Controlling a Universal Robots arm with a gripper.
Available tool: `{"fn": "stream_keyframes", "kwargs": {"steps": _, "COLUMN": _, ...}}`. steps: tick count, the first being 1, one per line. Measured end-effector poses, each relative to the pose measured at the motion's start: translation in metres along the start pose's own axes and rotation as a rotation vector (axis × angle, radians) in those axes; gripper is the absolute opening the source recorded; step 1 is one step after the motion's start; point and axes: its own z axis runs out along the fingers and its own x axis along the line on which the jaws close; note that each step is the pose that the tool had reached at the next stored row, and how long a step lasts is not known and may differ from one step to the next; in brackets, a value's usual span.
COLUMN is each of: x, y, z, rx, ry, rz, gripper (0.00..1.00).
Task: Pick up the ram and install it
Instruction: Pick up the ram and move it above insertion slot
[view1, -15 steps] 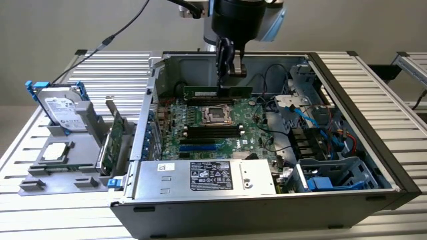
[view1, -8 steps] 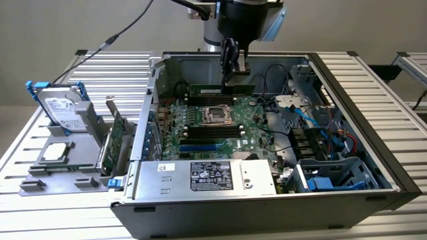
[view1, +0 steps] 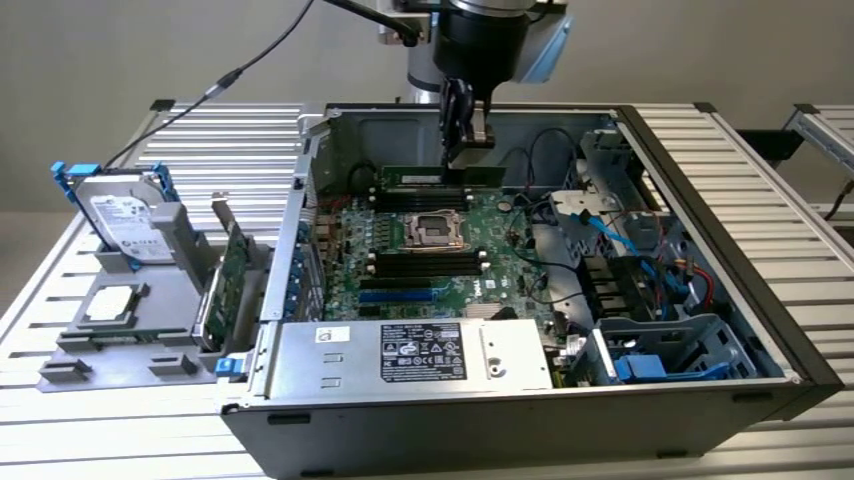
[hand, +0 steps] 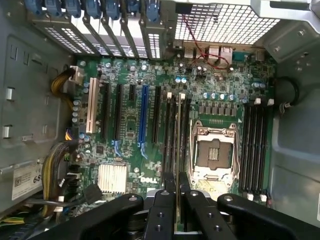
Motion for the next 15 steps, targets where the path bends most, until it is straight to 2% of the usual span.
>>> {"fn": "stream_keyframes", "kwargs": {"steps": 2, "x": -0.0039, "y": -0.0003, "z": 0.0013, "rx": 0.0028, "ry": 0.0001, "rz": 0.001, "gripper": 0.14}}
{"fn": "stream_keyframes", "kwargs": {"steps": 4, "x": -0.0072, "y": -0.0005, "z": 0.0027, "rx": 0.0084, "ry": 0.0002, "rz": 0.003, "gripper": 0.14}}
{"fn": "stream_keyframes", "kwargs": {"steps": 8, "x": -0.0096, "y": 0.0019, "z": 0.0053, "rx": 0.0286, "ry": 0.0007, "rz": 0.012, "gripper": 0.14}}
{"fn": "stream_keyframes", "kwargs": {"steps": 9, "x": -0.0099, "y": 0.0025, "z": 0.0062, "rx": 0.0320, "ry": 0.0005, "rz": 0.016, "gripper": 0.14}}
{"fn": "stream_keyframes", "kwargs": {"steps": 10, "x": -0.0101, "y": 0.0036, "z": 0.0075, "rx": 0.0340, "ry": 0.0006, "rz": 0.020, "gripper": 0.14}}
{"fn": "stream_keyframes", "kwargs": {"steps": 11, "x": -0.0101, "y": 0.0037, "z": 0.0075, "rx": 0.0339, "ry": 0.0042, "rz": 0.020, "gripper": 0.14}}
{"fn": "stream_keyframes", "kwargs": {"steps": 15, "x": -0.0101, "y": 0.0037, "z": 0.0075, "rx": 0.0340, "ry": 0.0042, "rz": 0.020, "gripper": 0.14}}
